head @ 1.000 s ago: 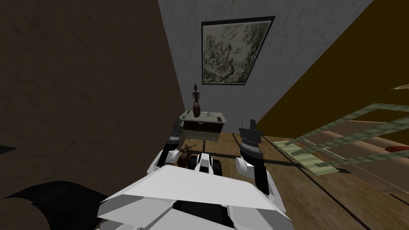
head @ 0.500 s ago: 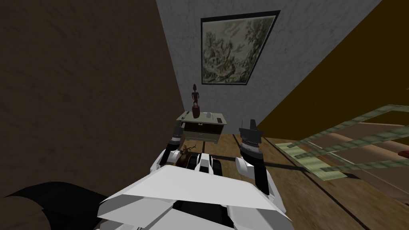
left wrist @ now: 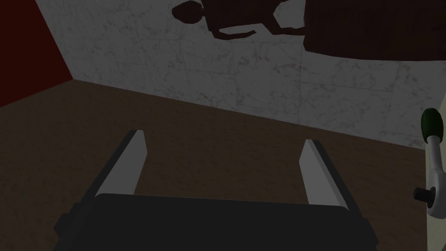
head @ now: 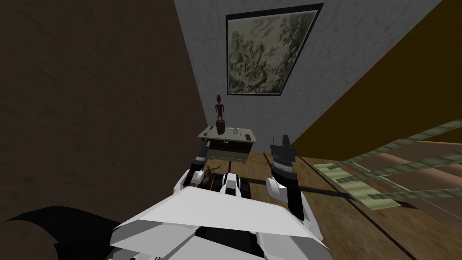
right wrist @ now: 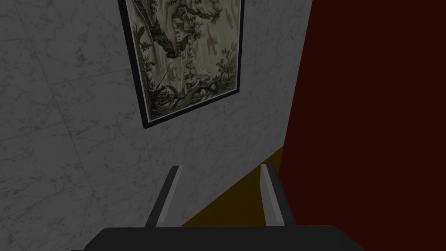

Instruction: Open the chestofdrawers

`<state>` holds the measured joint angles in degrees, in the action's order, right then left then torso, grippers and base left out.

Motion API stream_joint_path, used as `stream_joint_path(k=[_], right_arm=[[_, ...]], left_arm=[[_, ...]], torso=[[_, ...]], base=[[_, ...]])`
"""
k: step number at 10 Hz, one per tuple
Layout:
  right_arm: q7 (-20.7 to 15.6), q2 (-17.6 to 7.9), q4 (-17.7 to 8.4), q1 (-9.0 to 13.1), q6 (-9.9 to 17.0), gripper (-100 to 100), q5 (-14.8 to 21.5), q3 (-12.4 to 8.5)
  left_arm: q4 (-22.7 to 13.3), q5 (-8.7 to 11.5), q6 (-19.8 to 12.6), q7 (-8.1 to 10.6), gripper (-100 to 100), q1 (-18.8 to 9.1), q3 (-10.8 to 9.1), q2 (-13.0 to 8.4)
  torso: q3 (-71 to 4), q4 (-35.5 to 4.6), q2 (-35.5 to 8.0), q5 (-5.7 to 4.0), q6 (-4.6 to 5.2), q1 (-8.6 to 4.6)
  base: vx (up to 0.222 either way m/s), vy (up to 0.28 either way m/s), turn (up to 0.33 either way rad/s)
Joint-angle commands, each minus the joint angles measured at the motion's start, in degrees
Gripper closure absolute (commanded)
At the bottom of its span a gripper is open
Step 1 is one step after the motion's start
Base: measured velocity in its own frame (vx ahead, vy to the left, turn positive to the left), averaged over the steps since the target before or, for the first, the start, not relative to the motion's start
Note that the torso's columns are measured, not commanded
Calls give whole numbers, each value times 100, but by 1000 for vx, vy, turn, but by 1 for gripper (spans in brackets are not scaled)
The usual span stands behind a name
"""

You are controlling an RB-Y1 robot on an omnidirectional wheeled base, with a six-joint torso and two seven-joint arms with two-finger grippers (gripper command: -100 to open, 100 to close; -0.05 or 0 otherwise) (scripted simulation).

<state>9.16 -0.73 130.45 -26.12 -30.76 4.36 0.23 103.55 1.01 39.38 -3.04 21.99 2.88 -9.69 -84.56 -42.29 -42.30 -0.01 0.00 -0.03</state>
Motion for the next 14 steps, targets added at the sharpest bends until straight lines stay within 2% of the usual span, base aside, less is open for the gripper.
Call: stream_joint_path(k=[1, 6, 7, 8, 9, 10, 11, 12, 13, 14], right_arm=[[0, 0, 0, 0, 0, 0, 0, 0], [0, 0, 0, 0, 0, 0, 0, 0], [0, 0, 0, 0, 0, 0, 0, 0], [0, 0, 0, 0, 0, 0, 0, 0], [0, 0, 0, 0, 0, 0, 0, 0], [0, 0, 0, 0, 0, 0, 0, 0], [0, 0, 0, 0, 0, 0, 0, 0], [0, 0, 0, 0, 0, 0, 0, 0], [0, 0, 0, 0, 0, 0, 0, 0], [0, 0, 0, 0, 0, 0, 0, 0]], left_arm=[[-409, 3, 210, 4, -100, -96, 20, -20], [-1157, 14, 650, 14, -100, -331, 52, -33], [-1291, 14, 650, 14, -100, -331, 52, -33], [-1470, 17, 800, 18, -100, -413, 62, -29], [-1601, 17, 800, 18, -100, -413, 62, -29], [-1789, 21, 950, 22, -100, -497, 73, -23], [-1917, 21, 950, 22, -100, -497, 73, -23], [-2138, 25, 1101, 25, -100, -581, 84, -15], [-2236, 25, 1101, 25, -100, -581, 84, -15], [-2425, 29, 1250, 29, -100, -666, 94, -5]], torso=[[-3, 1, 6, 0, 0, -1], [1, 0, -3, 0, 0, 1], [-1, 0, 2, 0, 0, -2], [-2, 1, 2, 0, 0, 1], [-4, 2, 7, 2, 0, 7], [-2, 1, 1, 2, 0, 6], [-2, 1, 4, 0, 0, -1], [-2, 1, 2, 0, 0, 0], [-1, 0, 1, 1, 0, 1], [0, 0, -1, 1, 0, 3]], base=[[67, -30, 13], [58, -17, 16], [53, -27, 11], [66, -11, 26], [53, -12, 8], [66, -29, 13], [63, -27, 14], [60, -26, 28], [56, -26, 9], [68, -16, 20]])
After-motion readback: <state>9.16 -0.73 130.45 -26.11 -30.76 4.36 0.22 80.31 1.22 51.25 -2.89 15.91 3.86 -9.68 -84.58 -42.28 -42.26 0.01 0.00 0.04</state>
